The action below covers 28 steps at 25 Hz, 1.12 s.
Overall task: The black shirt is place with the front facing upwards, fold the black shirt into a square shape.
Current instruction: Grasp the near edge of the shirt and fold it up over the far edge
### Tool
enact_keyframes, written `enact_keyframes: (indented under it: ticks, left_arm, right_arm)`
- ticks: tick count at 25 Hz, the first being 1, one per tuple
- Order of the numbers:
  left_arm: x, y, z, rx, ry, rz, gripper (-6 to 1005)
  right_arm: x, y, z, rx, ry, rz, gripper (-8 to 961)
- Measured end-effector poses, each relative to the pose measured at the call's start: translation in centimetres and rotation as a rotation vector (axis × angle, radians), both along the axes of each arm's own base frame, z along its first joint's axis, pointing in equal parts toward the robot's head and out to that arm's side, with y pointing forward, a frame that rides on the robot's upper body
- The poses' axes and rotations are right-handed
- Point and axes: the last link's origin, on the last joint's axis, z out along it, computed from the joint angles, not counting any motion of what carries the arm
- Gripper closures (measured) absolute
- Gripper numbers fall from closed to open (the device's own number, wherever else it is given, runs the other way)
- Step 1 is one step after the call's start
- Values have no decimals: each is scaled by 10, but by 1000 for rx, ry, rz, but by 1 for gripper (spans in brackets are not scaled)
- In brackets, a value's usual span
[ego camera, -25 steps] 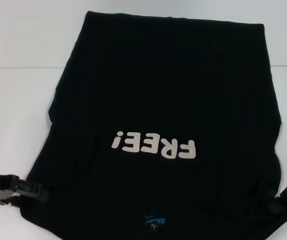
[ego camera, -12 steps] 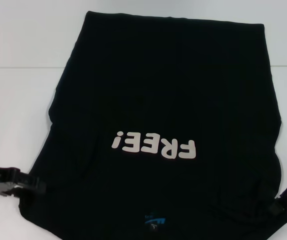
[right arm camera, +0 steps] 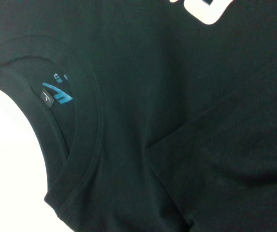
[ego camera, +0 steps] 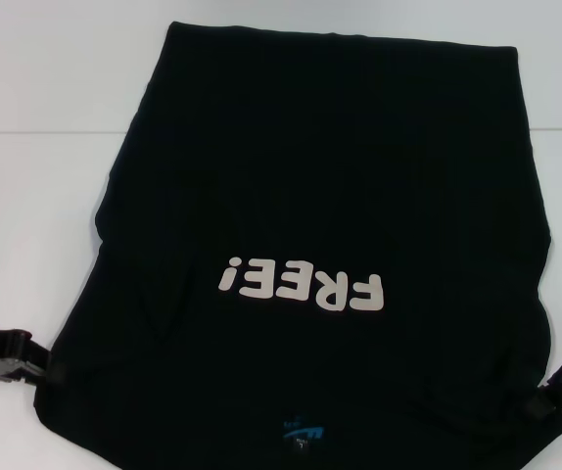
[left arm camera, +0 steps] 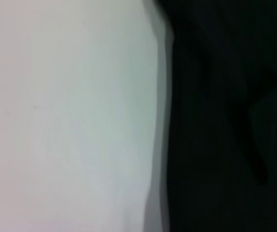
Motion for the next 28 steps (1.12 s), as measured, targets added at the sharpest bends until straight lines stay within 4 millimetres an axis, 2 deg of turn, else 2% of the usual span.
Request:
enact_keyframes:
  ticks: [6,9,14,23,28]
  left_arm:
    - [-1,-1,-1,-6,6,1,661]
    - [0,-1,-1,-11,4,-3,886]
    - [1,-2,0,-23,1,-19,1000]
    - [10,-9,9,-108,-43,-28,998]
    - [20,-23,17,-222,-123,-45,997]
  right_arm:
    - [-1,1,0,-1,0,3,909]
    - [-2,1,0,-1,0,4,909]
    - [-2,1,0,1,1,2,909]
    - [-4,-1,4,-24,6,-3,910]
    - [-2,-16,7,-123,18,10,910]
